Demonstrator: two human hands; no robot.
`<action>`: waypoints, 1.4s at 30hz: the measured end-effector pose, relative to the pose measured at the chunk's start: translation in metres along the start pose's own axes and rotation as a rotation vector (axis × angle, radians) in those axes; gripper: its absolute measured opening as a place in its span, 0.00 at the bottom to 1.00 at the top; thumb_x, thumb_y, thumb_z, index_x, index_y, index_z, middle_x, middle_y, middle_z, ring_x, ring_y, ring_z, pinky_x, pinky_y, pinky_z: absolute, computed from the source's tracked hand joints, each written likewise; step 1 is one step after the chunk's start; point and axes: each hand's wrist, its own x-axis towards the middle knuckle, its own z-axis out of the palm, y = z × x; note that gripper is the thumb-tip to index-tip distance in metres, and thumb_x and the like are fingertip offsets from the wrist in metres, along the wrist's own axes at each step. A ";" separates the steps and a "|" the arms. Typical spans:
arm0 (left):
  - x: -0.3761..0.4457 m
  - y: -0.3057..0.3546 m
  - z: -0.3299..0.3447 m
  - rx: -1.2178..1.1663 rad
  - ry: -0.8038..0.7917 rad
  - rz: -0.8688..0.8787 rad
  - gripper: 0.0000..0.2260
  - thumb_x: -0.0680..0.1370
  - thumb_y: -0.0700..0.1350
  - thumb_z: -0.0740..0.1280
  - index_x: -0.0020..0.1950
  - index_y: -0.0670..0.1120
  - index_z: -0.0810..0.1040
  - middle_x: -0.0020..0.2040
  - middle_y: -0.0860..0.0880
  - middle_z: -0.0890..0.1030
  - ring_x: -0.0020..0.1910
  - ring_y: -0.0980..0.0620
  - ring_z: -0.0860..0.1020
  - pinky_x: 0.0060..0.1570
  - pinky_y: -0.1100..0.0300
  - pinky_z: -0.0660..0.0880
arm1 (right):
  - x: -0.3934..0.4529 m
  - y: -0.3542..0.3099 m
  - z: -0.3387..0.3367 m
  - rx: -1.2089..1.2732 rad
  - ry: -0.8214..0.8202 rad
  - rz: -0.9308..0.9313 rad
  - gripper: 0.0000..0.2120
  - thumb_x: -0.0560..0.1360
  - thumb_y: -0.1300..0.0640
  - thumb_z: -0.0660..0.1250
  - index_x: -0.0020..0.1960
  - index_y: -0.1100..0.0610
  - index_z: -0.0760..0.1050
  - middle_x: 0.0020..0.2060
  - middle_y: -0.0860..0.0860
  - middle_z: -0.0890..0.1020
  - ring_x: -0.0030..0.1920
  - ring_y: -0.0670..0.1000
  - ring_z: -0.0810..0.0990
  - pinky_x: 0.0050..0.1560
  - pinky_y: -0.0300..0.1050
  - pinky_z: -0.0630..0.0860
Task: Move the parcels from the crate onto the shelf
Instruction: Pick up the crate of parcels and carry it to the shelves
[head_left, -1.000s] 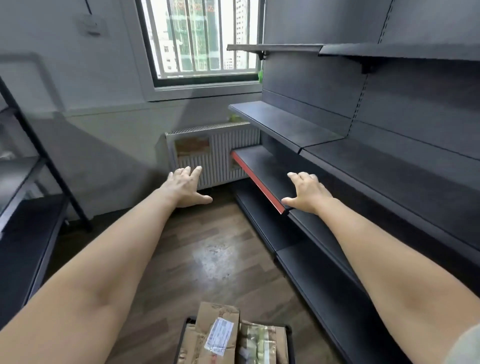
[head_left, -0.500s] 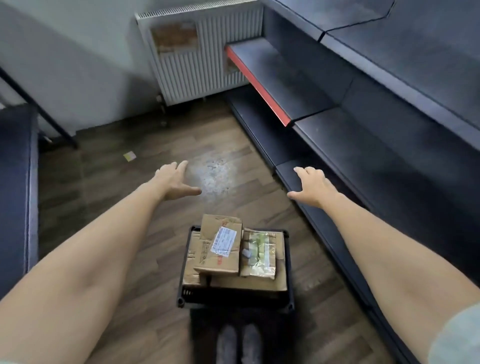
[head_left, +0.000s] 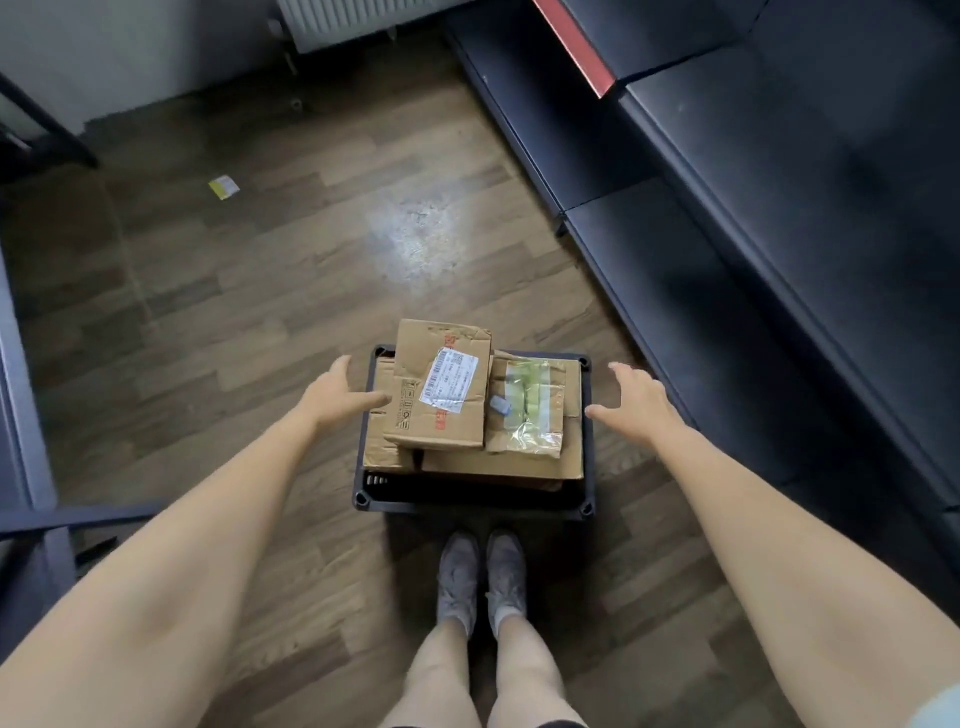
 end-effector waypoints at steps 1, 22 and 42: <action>0.005 -0.013 0.012 -0.046 -0.011 -0.037 0.38 0.74 0.51 0.69 0.76 0.42 0.51 0.76 0.42 0.59 0.74 0.42 0.60 0.69 0.53 0.59 | 0.002 0.007 0.015 0.040 -0.014 0.028 0.36 0.72 0.47 0.67 0.74 0.54 0.55 0.70 0.57 0.64 0.70 0.60 0.60 0.66 0.56 0.64; 0.126 -0.220 0.225 -0.347 0.060 -0.355 0.41 0.71 0.49 0.72 0.76 0.55 0.48 0.76 0.44 0.59 0.73 0.42 0.60 0.70 0.44 0.60 | 0.091 0.158 0.278 0.445 -0.074 0.359 0.40 0.71 0.54 0.71 0.74 0.50 0.51 0.73 0.57 0.62 0.72 0.59 0.62 0.69 0.54 0.60; 0.168 -0.239 0.263 -0.620 0.255 -0.096 0.39 0.67 0.23 0.68 0.73 0.46 0.60 0.66 0.48 0.71 0.62 0.54 0.70 0.66 0.60 0.67 | 0.119 0.165 0.331 0.913 0.247 0.361 0.35 0.67 0.77 0.65 0.69 0.56 0.62 0.52 0.56 0.77 0.48 0.51 0.75 0.49 0.38 0.75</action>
